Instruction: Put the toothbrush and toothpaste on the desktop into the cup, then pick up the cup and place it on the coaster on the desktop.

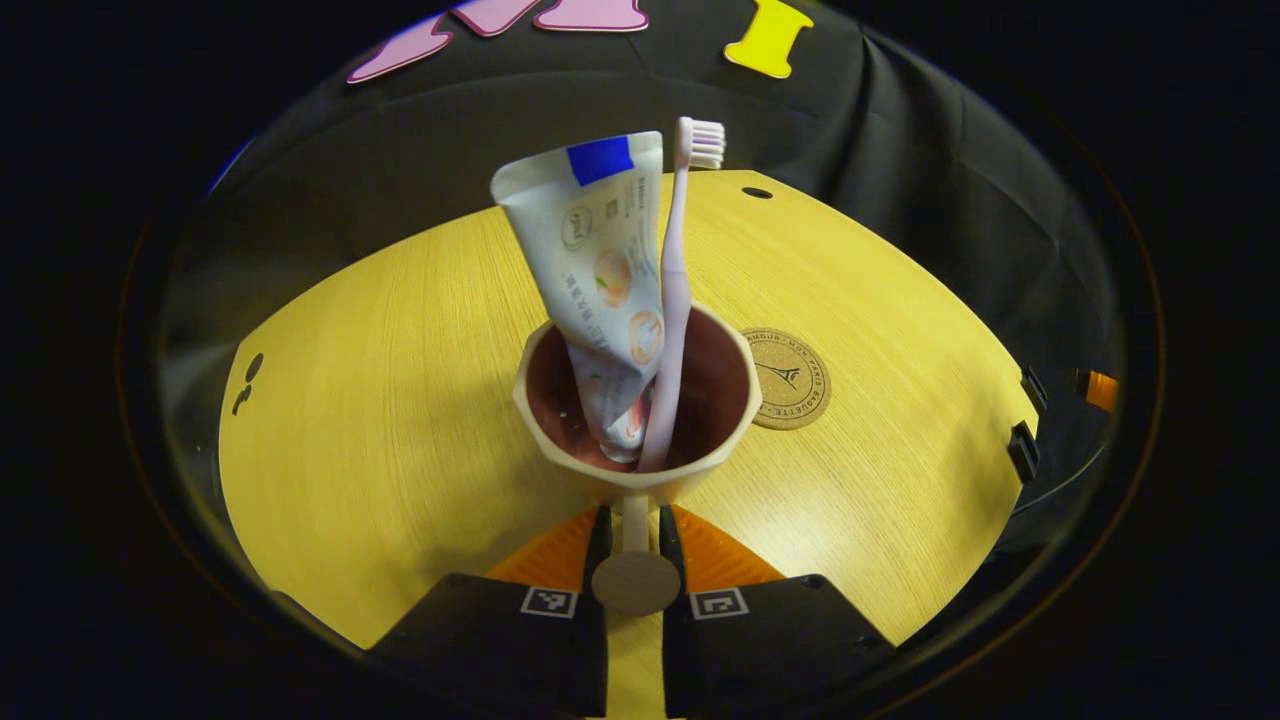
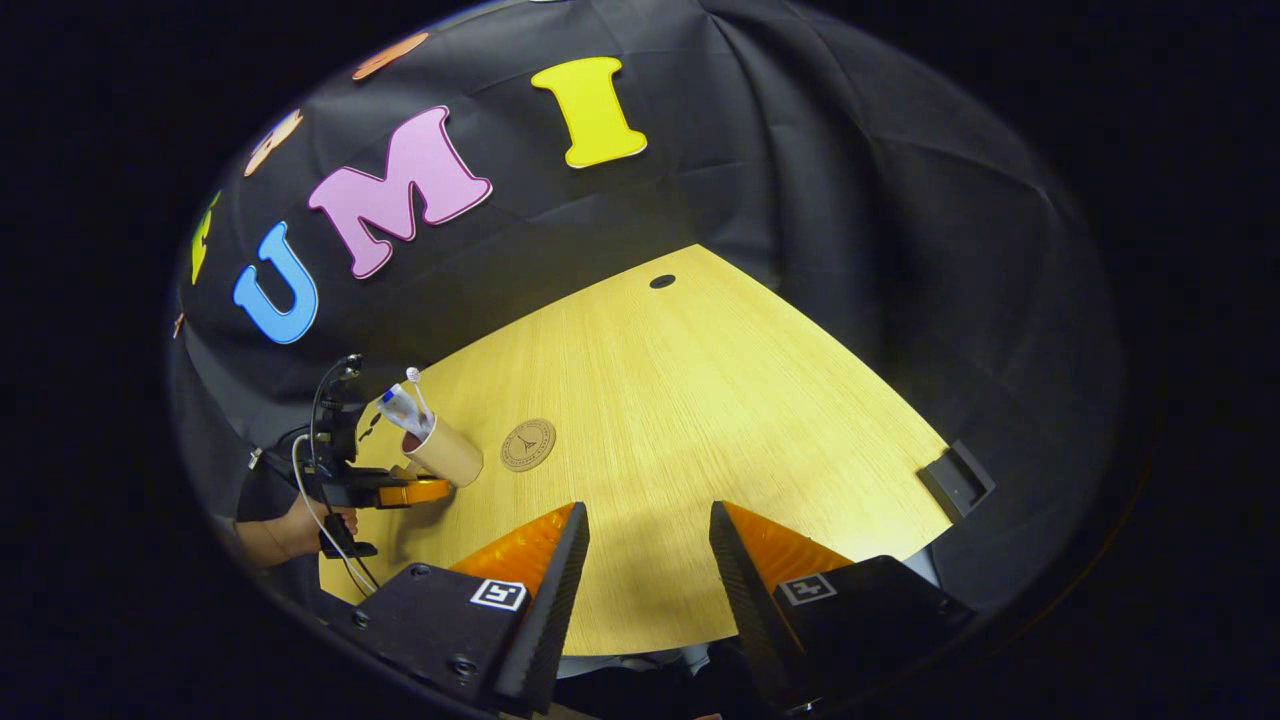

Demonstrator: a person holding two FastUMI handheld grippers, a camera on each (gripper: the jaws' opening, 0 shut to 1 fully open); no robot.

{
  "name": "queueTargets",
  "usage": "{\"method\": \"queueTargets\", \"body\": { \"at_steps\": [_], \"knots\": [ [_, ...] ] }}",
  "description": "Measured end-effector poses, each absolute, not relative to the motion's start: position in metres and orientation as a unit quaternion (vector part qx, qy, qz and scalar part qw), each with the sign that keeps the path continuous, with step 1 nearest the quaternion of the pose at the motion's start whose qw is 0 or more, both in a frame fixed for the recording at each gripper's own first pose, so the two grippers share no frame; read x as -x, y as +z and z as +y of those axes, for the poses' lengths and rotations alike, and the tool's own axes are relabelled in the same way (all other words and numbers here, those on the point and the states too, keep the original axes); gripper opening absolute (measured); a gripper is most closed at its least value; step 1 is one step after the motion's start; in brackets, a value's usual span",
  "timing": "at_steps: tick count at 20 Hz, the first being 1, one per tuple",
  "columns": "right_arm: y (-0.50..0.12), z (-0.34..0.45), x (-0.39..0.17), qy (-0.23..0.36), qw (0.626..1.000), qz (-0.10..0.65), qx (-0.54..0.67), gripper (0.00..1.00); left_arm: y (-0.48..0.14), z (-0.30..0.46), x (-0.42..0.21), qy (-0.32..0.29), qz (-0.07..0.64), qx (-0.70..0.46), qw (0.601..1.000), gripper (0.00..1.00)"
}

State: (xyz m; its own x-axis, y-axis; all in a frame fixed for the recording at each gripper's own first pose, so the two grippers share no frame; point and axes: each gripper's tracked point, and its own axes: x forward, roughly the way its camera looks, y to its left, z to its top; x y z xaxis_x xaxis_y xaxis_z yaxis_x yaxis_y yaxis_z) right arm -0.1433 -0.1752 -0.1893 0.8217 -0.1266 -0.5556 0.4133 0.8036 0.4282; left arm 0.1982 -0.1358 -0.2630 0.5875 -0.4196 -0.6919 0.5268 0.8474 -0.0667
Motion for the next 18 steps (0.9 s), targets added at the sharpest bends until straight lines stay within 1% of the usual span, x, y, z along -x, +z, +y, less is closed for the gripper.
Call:
{"method": "queueTargets", "body": {
  "at_steps": [1,2,3,4,5,7,8,9,13,15,17,18],
  "knots": [
    [-0.189,-0.176,0.144,-0.148,0.914,0.259,-0.276,0.76,-0.261,-0.135,-0.198,-0.265,0.364,-0.074,0.890,0.31],
    [-0.189,-0.177,0.144,-0.148,0.914,0.257,-0.277,0.76,-0.258,-0.136,-0.197,-0.262,0.361,-0.075,0.892,0.26],
    [-0.188,-0.178,0.144,-0.148,0.914,0.256,-0.277,0.76,-0.256,-0.136,-0.198,-0.261,0.358,-0.076,0.893,0.26],
    [-0.188,-0.179,0.144,-0.148,0.914,0.255,-0.278,0.76,-0.251,-0.137,-0.197,-0.262,0.355,-0.078,0.894,0.22],
    [-0.187,-0.180,0.143,-0.148,0.914,0.255,-0.279,0.76,-0.248,-0.141,-0.196,-0.265,0.352,-0.078,0.894,0.26],
    [-0.186,-0.183,0.145,-0.148,0.914,0.253,-0.279,0.76,-0.240,-0.150,-0.193,-0.274,0.347,-0.077,0.894,0.26],
    [-0.185,-0.186,0.147,-0.148,0.915,0.253,-0.278,0.76,-0.236,-0.157,-0.193,-0.278,0.344,-0.079,0.893,0.22],
    [-0.186,-0.189,0.151,-0.150,0.915,0.253,-0.278,0.76,-0.234,-0.164,-0.193,-0.282,0.342,-0.082,0.893,0.26],
    [-0.189,-0.204,0.162,-0.161,0.911,0.251,-0.284,0.76,-0.226,-0.195,-0.193,-0.298,0.336,-0.092,0.889,0.26],
    [-0.190,-0.212,0.167,-0.167,0.910,0.250,-0.286,0.76,-0.225,-0.210,-0.193,-0.304,0.336,-0.096,0.886,0.31],
    [-0.192,-0.220,0.173,-0.173,0.909,0.249,-0.287,0.76,-0.224,-0.223,-0.192,-0.309,0.336,-0.100,0.884,0.31],
    [-0.193,-0.223,0.176,-0.175,0.908,0.250,-0.288,0.76,-0.225,-0.229,-0.192,-0.311,0.336,-0.102,0.883,0.26]
  ]
}}
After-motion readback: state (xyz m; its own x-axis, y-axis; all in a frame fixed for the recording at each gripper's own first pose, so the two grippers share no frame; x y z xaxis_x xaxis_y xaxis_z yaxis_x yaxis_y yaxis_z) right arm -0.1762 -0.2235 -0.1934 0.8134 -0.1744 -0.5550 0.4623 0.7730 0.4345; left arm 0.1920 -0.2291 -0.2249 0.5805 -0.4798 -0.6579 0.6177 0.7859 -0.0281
